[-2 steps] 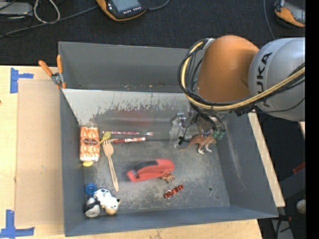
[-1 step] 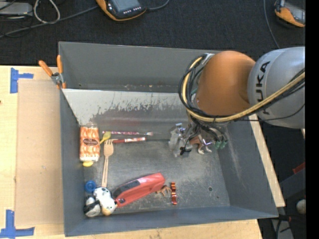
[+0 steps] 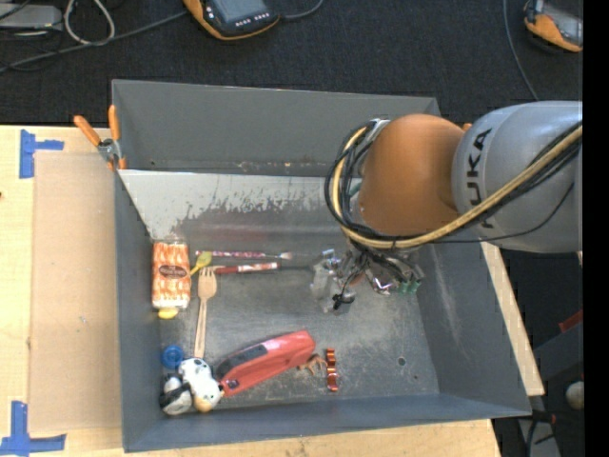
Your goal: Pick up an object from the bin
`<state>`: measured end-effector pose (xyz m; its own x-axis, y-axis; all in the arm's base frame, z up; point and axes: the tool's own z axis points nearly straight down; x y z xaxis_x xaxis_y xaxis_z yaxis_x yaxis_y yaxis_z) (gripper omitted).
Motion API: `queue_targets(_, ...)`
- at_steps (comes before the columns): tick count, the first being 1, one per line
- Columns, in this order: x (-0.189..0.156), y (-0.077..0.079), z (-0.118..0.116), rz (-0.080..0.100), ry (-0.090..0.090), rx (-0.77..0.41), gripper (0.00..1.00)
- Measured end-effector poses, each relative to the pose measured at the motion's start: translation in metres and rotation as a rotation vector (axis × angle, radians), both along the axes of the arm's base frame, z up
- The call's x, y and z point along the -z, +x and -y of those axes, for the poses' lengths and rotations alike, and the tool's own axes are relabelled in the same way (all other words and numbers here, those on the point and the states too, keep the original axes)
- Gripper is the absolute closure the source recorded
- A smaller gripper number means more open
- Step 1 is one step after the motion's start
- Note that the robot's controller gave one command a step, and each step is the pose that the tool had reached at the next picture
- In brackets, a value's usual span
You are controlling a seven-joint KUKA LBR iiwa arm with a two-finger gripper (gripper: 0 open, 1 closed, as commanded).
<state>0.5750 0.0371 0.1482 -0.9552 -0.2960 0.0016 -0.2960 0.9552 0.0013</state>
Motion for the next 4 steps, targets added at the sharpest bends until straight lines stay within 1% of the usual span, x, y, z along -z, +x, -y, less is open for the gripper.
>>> queue_targets(1, -0.129, -0.022, 0.013, 0.01, 0.001, 0.022, 0.0)
queue_targets(2, -0.128, -0.023, 0.013, 0.006, 0.002, 0.021, 0.0)
queue_targets(3, 0.02, -0.044, -0.035, -0.002, 0.003, -0.034, 1.0)
queue_targets(4, 0.017, -0.042, -0.035, 0.004, 0.002, -0.035, 0.0)
